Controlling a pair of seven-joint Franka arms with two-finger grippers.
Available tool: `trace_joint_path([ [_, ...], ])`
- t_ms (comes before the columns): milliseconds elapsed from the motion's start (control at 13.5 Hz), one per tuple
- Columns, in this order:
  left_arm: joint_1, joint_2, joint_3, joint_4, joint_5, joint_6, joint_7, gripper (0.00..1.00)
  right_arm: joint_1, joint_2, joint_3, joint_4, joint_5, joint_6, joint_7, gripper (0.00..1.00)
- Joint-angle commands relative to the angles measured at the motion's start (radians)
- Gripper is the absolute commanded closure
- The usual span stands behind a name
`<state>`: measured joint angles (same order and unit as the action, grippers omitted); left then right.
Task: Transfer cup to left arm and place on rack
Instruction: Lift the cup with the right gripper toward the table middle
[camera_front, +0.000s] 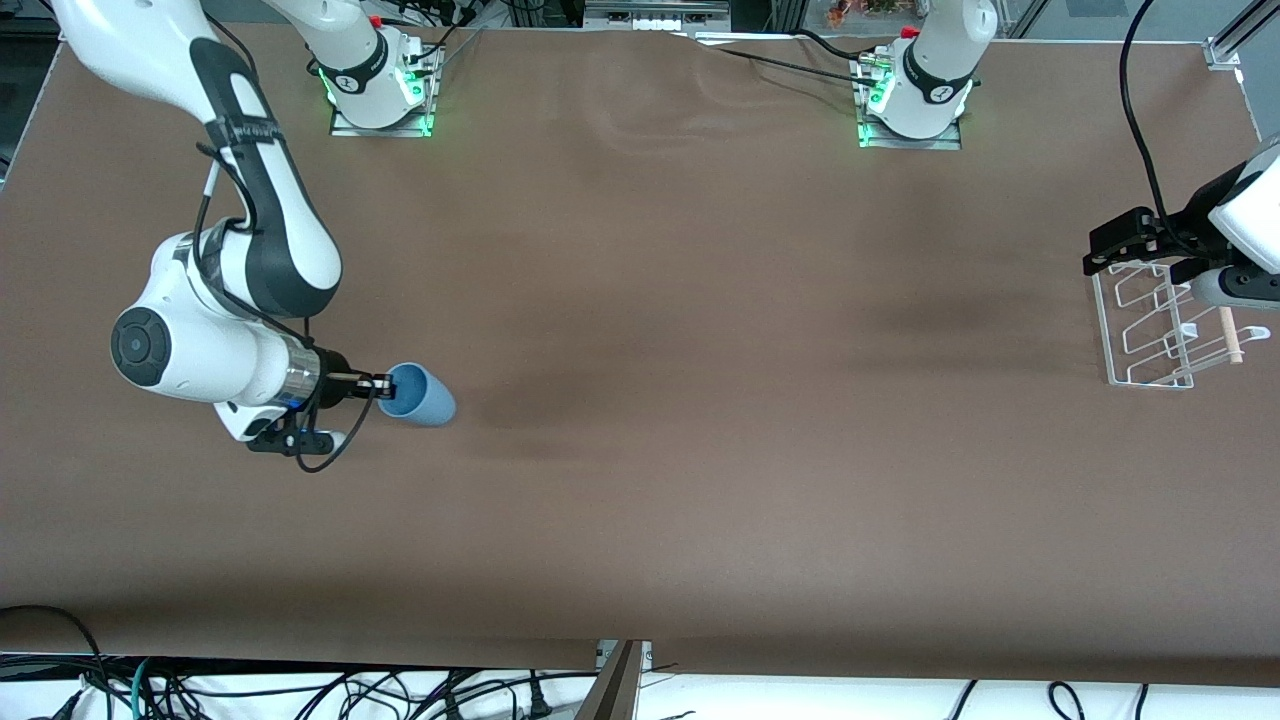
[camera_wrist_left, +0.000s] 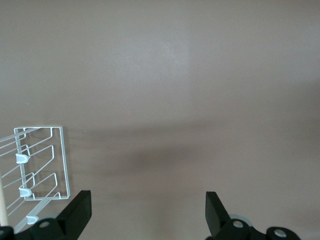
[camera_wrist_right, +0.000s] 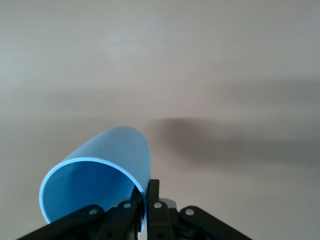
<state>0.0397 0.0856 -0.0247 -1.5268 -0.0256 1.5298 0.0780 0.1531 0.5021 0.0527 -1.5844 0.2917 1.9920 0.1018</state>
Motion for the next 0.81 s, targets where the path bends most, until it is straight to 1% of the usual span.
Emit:
trace_joint_path([
  [0,0.006,0.026,-0.001,0.025,-0.011,-0.005,0.023,0.0,0.037,0.001,0.025,0.049,0.129,-0.033,0.003,1.0],
  [148,0.026,0.075,-0.001,0.025,-0.02,-0.005,0.028,0.0,0.04,0.003,0.05,0.055,0.307,-0.033,0.01,1.0],
  [222,0.058,0.083,-0.003,0.025,-0.033,-0.008,0.029,0.0,0.04,0.003,0.059,0.055,0.381,-0.026,0.009,1.0],
  [296,0.074,0.085,-0.003,0.025,-0.066,-0.008,0.06,0.0,0.04,0.006,0.073,0.057,0.426,-0.021,0.01,1.0],
  [443,0.077,0.083,-0.003,0.025,-0.08,-0.013,0.17,0.0,0.04,0.013,0.111,0.084,0.464,-0.018,0.012,1.0],
  [591,0.063,0.082,-0.026,0.024,-0.089,-0.013,0.318,0.0,0.042,0.03,0.136,0.109,0.524,-0.018,0.012,1.0],
  [739,0.054,0.085,-0.107,0.022,-0.114,0.018,0.376,0.0,0.055,0.052,0.157,0.138,0.555,-0.015,0.012,1.0],
])
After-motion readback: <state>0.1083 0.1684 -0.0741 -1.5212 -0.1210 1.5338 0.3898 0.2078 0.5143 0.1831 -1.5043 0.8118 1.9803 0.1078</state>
